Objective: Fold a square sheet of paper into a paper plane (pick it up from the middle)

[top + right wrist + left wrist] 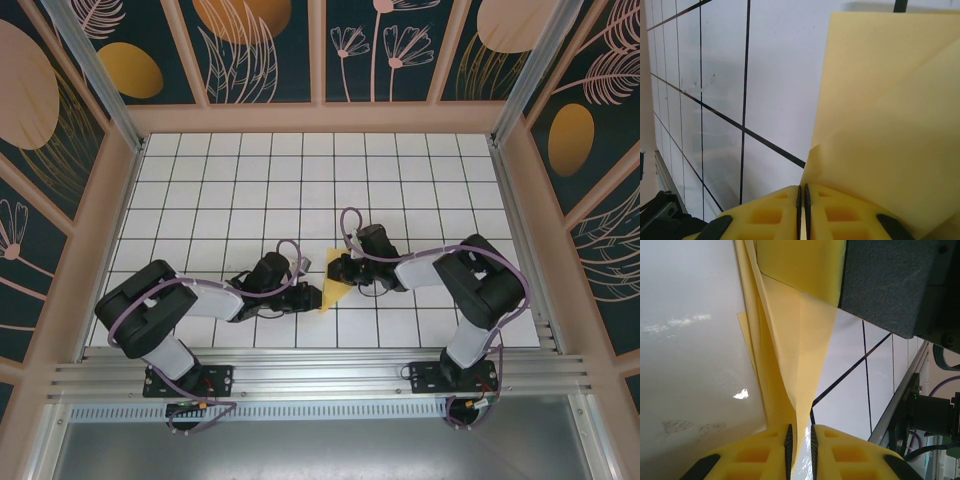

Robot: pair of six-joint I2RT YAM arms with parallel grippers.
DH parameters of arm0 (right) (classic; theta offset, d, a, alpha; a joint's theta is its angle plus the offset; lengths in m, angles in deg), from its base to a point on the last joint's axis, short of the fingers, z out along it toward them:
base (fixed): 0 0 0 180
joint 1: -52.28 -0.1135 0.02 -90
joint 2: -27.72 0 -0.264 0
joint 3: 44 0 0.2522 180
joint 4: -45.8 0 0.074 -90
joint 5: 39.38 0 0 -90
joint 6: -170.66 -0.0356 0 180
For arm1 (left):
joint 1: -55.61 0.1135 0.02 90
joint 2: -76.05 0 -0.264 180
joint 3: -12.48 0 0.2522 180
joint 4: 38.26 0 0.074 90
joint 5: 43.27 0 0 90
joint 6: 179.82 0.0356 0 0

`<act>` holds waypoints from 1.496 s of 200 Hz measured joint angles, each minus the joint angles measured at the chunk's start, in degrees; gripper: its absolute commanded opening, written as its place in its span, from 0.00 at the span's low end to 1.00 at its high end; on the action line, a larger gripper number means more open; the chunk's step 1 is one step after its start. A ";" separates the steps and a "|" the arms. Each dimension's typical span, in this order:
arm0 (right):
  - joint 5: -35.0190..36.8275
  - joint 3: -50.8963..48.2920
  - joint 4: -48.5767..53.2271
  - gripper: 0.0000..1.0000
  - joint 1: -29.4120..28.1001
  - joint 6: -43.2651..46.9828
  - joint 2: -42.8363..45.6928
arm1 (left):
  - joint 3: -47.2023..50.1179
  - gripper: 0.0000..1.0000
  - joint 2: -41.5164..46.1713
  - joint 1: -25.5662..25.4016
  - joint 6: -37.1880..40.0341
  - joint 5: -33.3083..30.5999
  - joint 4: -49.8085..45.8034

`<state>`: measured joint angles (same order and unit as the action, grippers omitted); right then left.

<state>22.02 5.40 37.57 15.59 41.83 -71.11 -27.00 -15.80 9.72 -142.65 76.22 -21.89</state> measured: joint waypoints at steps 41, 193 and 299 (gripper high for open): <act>0.04 -0.09 -0.15 0.14 0.00 0.00 0.00 | 0.00 0.19 -0.02 0.00 -0.26 0.11 -0.13; 0.46 -1.62 -3.02 0.14 -0.09 -0.02 0.04 | -0.24 0.10 -4.20 -1.77 0.33 1.51 2.05; 1.22 -3.56 -6.69 0.12 -0.42 2.73 0.11 | 0.66 0.30 6.32 -5.33 -0.42 -1.95 -5.77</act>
<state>23.25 1.84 30.88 15.18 44.57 -71.00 -26.34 -9.48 4.39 -143.07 74.28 -27.66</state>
